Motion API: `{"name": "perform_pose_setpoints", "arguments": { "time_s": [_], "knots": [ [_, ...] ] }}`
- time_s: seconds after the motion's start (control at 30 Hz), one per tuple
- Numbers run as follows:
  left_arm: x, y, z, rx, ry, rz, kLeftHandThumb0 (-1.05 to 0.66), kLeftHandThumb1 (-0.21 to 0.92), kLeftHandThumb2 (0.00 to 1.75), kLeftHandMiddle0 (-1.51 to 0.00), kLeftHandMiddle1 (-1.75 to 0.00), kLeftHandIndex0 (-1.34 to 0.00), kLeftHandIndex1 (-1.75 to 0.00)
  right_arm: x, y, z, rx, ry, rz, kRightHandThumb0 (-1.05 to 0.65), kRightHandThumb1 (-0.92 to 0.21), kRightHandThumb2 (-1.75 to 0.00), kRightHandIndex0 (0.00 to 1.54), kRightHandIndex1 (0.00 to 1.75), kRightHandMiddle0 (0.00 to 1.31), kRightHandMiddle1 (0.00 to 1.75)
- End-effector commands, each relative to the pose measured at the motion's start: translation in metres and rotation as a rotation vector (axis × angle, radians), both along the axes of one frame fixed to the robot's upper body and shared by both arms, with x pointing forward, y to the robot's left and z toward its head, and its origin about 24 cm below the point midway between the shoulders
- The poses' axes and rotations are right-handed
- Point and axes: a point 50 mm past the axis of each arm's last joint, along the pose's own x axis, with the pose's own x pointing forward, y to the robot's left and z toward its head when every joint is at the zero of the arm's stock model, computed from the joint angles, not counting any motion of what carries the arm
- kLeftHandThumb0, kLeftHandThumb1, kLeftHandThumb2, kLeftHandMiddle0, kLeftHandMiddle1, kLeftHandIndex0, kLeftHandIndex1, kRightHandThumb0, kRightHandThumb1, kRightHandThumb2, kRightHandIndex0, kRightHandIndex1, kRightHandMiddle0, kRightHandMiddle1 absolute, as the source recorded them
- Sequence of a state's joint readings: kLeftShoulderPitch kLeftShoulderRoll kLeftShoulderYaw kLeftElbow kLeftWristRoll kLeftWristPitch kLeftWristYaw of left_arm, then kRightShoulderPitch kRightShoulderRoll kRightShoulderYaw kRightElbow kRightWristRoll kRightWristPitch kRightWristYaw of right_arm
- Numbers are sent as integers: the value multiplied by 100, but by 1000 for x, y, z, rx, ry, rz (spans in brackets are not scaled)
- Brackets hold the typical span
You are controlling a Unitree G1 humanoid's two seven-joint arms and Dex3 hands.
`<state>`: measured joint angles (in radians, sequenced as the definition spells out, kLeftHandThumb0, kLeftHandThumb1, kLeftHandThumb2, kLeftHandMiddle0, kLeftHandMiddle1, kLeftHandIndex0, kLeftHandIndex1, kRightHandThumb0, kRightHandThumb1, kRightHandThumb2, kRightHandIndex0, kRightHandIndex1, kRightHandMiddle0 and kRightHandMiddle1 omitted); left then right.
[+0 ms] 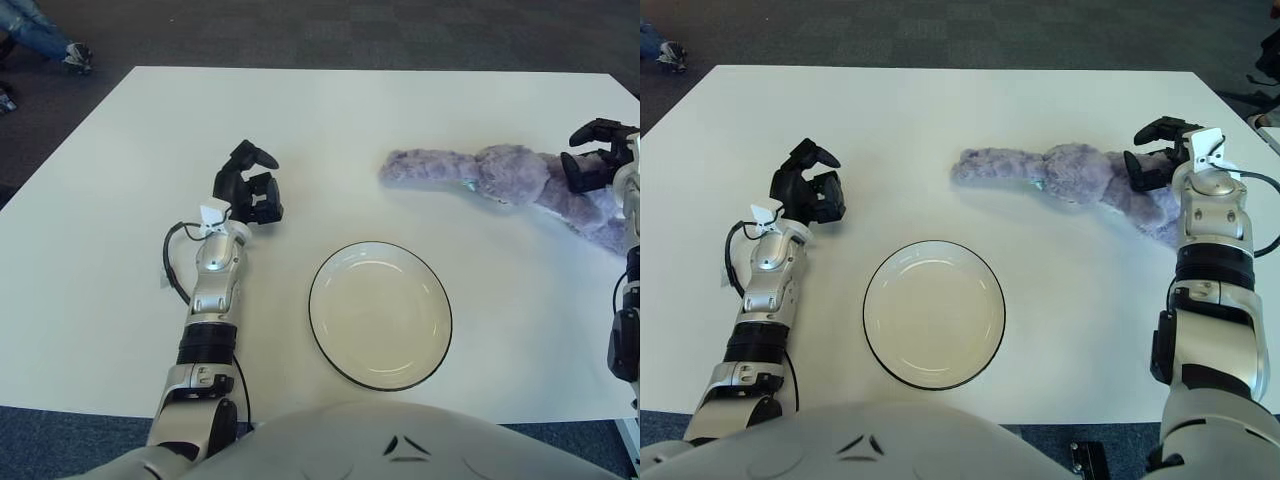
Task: Put the doll into the plate.
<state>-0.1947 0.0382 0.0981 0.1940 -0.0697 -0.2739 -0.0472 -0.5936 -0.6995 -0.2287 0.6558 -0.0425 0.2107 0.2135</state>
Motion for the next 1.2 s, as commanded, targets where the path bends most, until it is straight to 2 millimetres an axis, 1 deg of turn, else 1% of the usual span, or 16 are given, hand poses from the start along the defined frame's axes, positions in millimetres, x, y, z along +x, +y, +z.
{"name": "perform_pose_setpoints", "arguments": {
  "time_s": [0.0,0.23,0.53,0.8,0.93,1.0,1.13,1.17],
  "knots": [
    [0,0,-3,16,3,-11,-47,34,129,-124,-175,-59,-175,-5,4,-23,81,67,31,0,-1,-163,88,163,62,175],
    [1,-1,-3,23,1,-19,-47,35,128,-124,-175,-59,-175,-6,3,-21,108,53,57,0,0,-163,89,162,62,175],
    [3,-4,-3,29,-2,-36,-46,36,126,-124,-175,-58,-175,-14,5,-17,93,33,87,0,0,-163,89,162,62,175],
    [5,-5,-4,22,0,-55,-46,37,125,-122,-175,-57,-175,-20,8,-12,-53,-27,106,0,0,-164,89,163,62,175],
    [6,-6,-4,23,2,-62,-46,37,125,-122,-175,-57,-175,-23,9,-8,-187,-68,130,0,0,-163,90,161,61,175],
    [7,-6,-4,24,3,-65,-46,37,125,-122,-175,-57,-175,-25,10,-6,-250,-87,140,0,1,-163,92,158,63,175],
    [7,-6,-4,24,4,-68,-46,38,124,-123,-175,-56,-175,-27,10,-6,-305,-105,148,0,4,-165,94,155,66,175],
    [7,-6,-4,23,5,-70,-46,38,124,-122,-175,-56,-175,-28,10,-6,-341,-103,151,-1,4,-165,94,154,67,175]
  ]
}}
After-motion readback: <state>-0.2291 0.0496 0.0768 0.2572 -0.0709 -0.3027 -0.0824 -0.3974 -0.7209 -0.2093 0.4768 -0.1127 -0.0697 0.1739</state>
